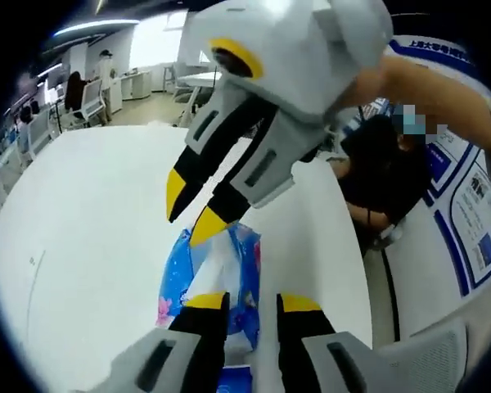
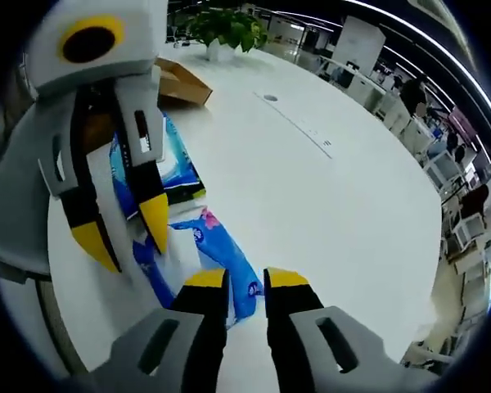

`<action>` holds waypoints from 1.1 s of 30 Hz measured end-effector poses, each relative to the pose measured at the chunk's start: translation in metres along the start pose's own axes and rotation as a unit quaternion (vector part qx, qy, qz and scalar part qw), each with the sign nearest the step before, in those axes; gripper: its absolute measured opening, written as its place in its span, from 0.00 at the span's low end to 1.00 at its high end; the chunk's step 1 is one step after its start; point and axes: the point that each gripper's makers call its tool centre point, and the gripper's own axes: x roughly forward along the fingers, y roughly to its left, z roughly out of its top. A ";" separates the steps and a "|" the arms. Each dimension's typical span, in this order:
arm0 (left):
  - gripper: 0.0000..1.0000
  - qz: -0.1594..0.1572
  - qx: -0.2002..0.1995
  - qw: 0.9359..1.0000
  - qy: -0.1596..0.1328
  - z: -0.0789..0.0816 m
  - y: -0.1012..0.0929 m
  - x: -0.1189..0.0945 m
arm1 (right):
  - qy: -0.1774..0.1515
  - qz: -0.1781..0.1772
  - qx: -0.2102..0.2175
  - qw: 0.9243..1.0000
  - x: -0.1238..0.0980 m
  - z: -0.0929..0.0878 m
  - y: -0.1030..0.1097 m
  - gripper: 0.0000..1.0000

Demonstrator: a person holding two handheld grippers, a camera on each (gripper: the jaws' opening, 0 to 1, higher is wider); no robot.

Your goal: Operate the shoe box by opening the lid, removing the specified soft item, and placing it in the target area until the item is outside and the box remains undamaged.

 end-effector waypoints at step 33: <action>0.55 0.055 -0.010 0.997 -0.045 -0.032 -0.015 -0.122 | -0.067 -0.002 0.004 0.998 -0.058 0.067 0.043 0.44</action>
